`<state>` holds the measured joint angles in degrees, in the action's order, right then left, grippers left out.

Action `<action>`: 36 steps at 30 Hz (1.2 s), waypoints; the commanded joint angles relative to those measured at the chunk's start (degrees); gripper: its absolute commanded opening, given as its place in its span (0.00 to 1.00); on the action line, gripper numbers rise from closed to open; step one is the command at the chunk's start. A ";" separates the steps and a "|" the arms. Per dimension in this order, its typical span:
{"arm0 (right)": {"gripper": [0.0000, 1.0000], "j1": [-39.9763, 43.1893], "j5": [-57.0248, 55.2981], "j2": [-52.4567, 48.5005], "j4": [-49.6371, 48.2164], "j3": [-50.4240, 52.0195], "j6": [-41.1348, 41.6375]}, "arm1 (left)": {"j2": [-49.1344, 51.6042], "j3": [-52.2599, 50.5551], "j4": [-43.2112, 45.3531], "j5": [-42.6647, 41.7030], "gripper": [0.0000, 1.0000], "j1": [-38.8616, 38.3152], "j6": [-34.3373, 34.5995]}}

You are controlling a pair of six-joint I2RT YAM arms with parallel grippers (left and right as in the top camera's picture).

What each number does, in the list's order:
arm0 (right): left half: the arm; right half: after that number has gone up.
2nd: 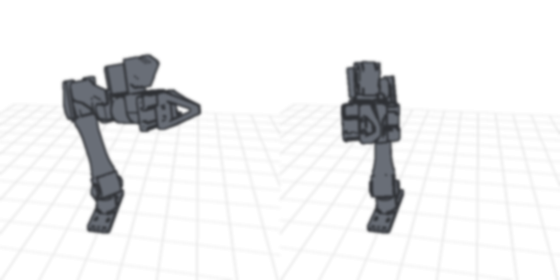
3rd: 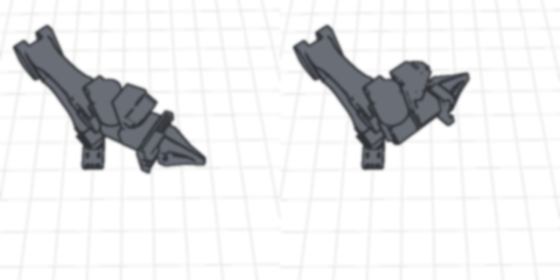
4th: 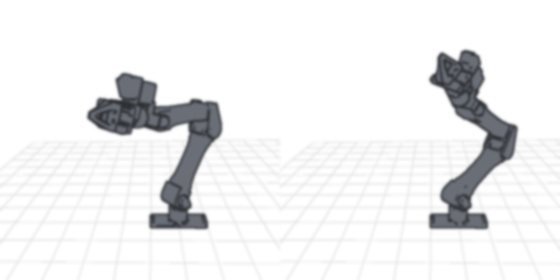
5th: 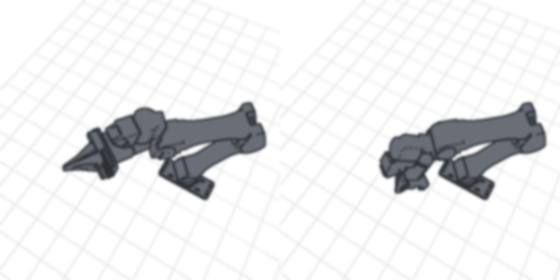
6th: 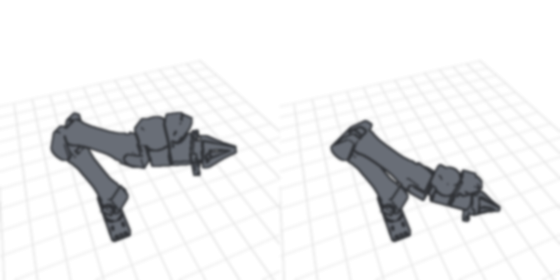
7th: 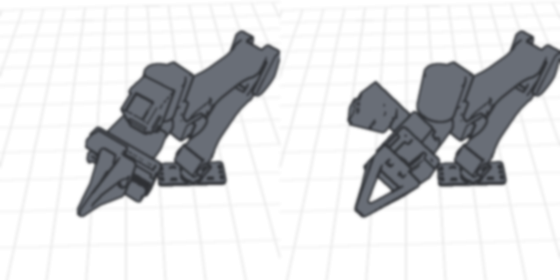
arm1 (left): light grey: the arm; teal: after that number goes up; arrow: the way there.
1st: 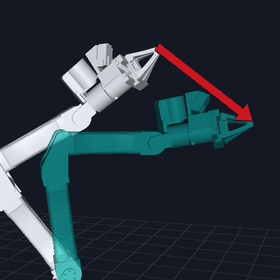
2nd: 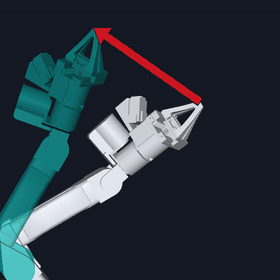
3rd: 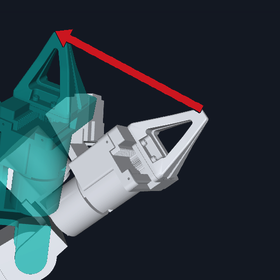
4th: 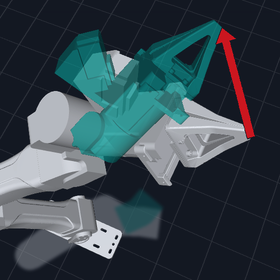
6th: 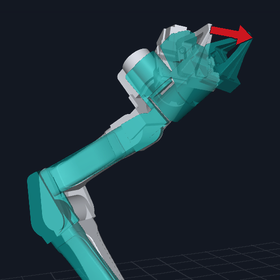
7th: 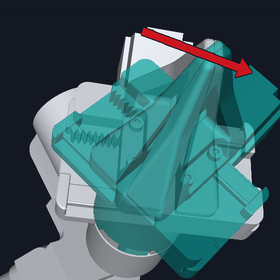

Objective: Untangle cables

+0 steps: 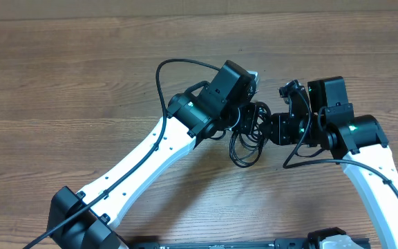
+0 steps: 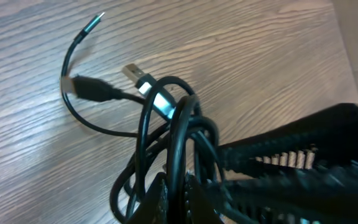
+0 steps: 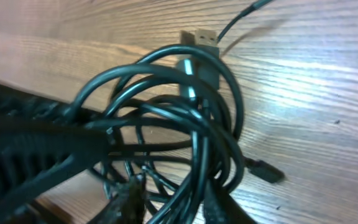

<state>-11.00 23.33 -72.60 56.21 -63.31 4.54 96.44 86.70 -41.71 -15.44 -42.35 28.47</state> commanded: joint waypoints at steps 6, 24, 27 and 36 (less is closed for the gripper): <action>0.25 -0.20 -0.20 -0.20 -0.48 -1.03 -0.09 | -0.20 0.04 1.70 -5.64 0.04 -0.09 -2.91; 0.12 -0.20 -0.42 -0.20 -0.37 -1.03 -0.11 | -0.20 0.04 1.70 -7.74 0.04 -0.07 -4.70; 0.13 -0.20 -0.42 -0.20 -0.15 -1.03 -0.13 | -0.20 0.04 1.84 -7.54 0.04 -0.04 -4.66; 0.21 -0.20 -1.68 -0.20 0.96 -1.03 -0.15 | -0.20 0.04 3.98 -6.62 0.04 0.00 -0.96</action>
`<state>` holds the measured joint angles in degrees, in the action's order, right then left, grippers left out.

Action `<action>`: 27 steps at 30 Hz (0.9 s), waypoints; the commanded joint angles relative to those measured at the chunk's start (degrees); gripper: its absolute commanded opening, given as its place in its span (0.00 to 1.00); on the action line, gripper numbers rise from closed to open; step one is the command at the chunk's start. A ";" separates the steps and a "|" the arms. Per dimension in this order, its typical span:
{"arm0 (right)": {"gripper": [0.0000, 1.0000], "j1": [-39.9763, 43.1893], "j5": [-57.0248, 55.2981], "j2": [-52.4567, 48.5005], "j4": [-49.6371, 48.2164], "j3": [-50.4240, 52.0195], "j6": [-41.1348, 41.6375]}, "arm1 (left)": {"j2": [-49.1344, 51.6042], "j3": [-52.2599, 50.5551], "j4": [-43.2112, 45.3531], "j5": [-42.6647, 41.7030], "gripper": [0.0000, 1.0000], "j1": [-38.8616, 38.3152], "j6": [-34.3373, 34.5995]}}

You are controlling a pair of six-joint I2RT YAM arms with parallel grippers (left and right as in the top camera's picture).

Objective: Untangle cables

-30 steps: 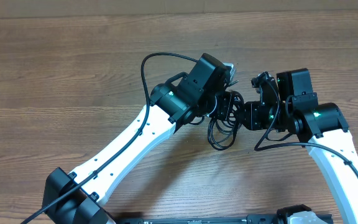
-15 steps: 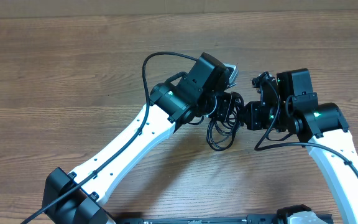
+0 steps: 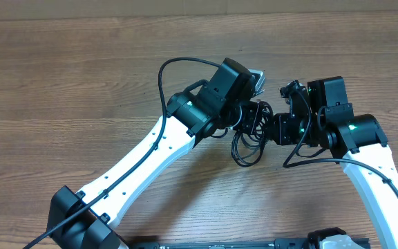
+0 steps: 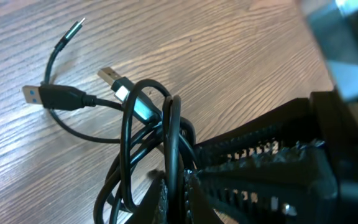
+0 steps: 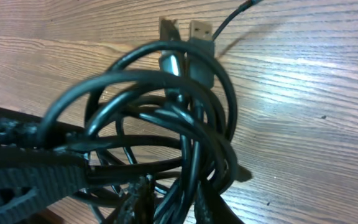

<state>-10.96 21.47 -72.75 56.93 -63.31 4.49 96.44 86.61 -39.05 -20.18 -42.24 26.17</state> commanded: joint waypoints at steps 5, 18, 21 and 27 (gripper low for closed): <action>0.22 -0.24 -1.42 -0.04 1.38 -1.03 -0.11 | -0.20 0.13 2.34 -1.92 0.04 -0.11 2.36; 0.04 -0.24 -1.92 -0.04 1.09 -1.03 -0.09 | -0.20 0.13 2.25 -2.36 0.04 -0.11 2.36; 0.04 -0.24 -1.64 -0.04 1.05 -1.03 -0.07 | -0.20 0.13 2.25 -2.32 0.04 -0.11 2.36; 0.04 -0.24 2.84 -0.02 0.15 -1.03 -0.11 | -0.20 0.13 1.86 0.17 0.04 -0.11 5.29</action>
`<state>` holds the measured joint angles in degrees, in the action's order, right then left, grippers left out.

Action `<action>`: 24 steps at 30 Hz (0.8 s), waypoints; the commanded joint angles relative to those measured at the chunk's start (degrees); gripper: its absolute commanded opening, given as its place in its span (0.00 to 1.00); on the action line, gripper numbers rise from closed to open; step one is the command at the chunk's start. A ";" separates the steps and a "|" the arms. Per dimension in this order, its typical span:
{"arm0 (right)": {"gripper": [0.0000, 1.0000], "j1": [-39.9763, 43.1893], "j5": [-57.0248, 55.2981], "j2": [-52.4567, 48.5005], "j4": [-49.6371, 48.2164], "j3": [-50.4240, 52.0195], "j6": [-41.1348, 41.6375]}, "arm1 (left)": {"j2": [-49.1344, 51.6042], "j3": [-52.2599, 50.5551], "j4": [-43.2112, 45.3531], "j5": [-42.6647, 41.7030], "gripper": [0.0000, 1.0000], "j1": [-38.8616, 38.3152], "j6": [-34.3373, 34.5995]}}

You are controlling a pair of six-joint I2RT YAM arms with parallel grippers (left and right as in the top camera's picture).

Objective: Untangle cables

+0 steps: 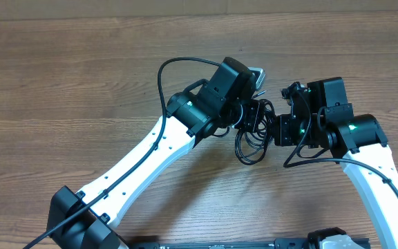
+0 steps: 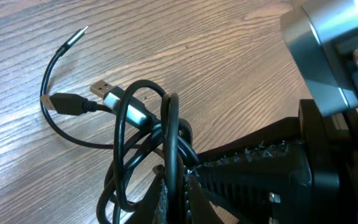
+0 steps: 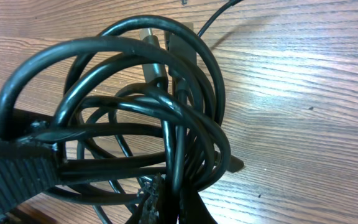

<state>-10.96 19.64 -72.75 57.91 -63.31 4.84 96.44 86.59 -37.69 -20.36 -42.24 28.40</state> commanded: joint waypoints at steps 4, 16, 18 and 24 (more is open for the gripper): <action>0.04 -0.24 9.05 0.09 -2.08 -1.03 -1.11 | -0.20 0.15 -1.57 6.97 0.04 -0.11 11.87; 0.04 -0.22 21.42 0.26 -2.99 -1.29 -8.37 | -0.20 0.15 -4.26 13.62 0.04 -0.11 18.86; 0.04 -0.22 22.36 0.37 -3.28 -1.29 -8.41 | -0.20 0.15 -4.52 13.77 0.04 -0.11 19.02; 0.04 -0.22 27.93 0.87 -3.78 -1.31 -11.45 | -0.20 0.15 -5.20 15.15 0.05 -0.11 19.04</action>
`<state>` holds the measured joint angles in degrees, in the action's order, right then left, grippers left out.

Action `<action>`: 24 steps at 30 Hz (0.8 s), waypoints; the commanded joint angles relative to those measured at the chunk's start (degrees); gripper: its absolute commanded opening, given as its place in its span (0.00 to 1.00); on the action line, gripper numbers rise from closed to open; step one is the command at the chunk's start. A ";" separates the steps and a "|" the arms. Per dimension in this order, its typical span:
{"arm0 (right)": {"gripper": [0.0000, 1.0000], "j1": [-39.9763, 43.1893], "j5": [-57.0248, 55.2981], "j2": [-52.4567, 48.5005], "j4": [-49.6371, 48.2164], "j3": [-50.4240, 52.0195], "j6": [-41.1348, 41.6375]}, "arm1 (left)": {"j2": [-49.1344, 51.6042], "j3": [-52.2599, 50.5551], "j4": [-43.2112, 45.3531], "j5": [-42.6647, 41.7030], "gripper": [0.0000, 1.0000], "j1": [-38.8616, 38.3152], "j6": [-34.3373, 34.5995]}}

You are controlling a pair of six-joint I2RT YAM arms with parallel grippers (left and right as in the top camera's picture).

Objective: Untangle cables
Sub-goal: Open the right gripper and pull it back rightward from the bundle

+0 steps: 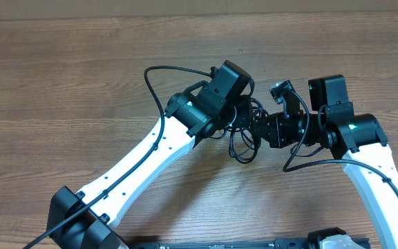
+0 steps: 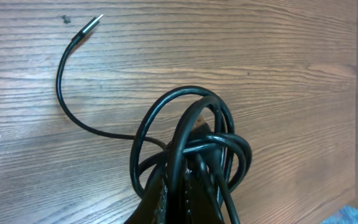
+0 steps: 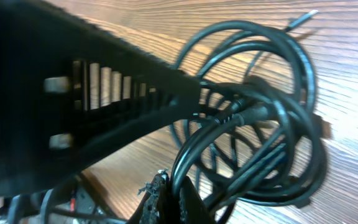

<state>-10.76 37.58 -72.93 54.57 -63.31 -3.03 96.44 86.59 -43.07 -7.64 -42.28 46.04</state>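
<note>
A tangle of black cables [image 1: 244,138] hangs between my two grippers above the wooden table [image 1: 81,83]. In the left wrist view the black cables [image 2: 191,140] loop out of my left gripper [image 2: 180,198], which is shut on a strand. One thin loose end [image 2: 73,46] with a metal tip lies on the wood. In the right wrist view my right gripper [image 3: 171,194] is shut on another strand of the black cables [image 3: 263,124]. The left gripper's finger [image 3: 104,106] crosses that view just beside the loops. From overhead, left gripper [image 1: 246,116] and right gripper [image 1: 262,130] almost touch.
Both white arms reach in from the near edge, the left arm [image 1: 144,159] diagonally and the right arm [image 1: 372,173] from the right. Each carries its own black wiring loop [image 1: 164,72]. Bare wood surrounds the grippers.
The left wrist has turned, so its view now shows the tangle without the USB plugs. The right gripper has swung left toward the left gripper. Both stay shut on strands.
At every earlier moment both grippers were shut on the tangle, held close together over the table, with USB plugs and a thin end trailing on the wood. The bundle drifted slightly right, then came back left as both wrists turned. The tangle remains knotted.
</note>
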 commanded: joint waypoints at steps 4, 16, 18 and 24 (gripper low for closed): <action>0.04 -0.42 11.61 1.57 -0.98 -1.31 -3.96 | -0.20 0.15 -0.55 3.65 0.04 -0.07 2.47; 0.04 -0.42 12.26 2.58 -0.98 -1.31 -3.96 | -0.20 0.15 -0.98 4.92 0.04 -0.07 2.45; 0.04 -0.42 12.24 3.02 -0.96 -1.31 -3.96 | -0.20 0.15 -1.36 5.16 0.04 -0.07 2.47; 0.04 -0.42 12.02 4.35 -0.96 -1.31 -3.93 | -0.20 0.15 -1.77 5.84 0.05 -0.04 3.10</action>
<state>-10.79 46.54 -70.61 53.95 -63.31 -6.52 96.44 86.59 -44.88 -4.14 -42.28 47.72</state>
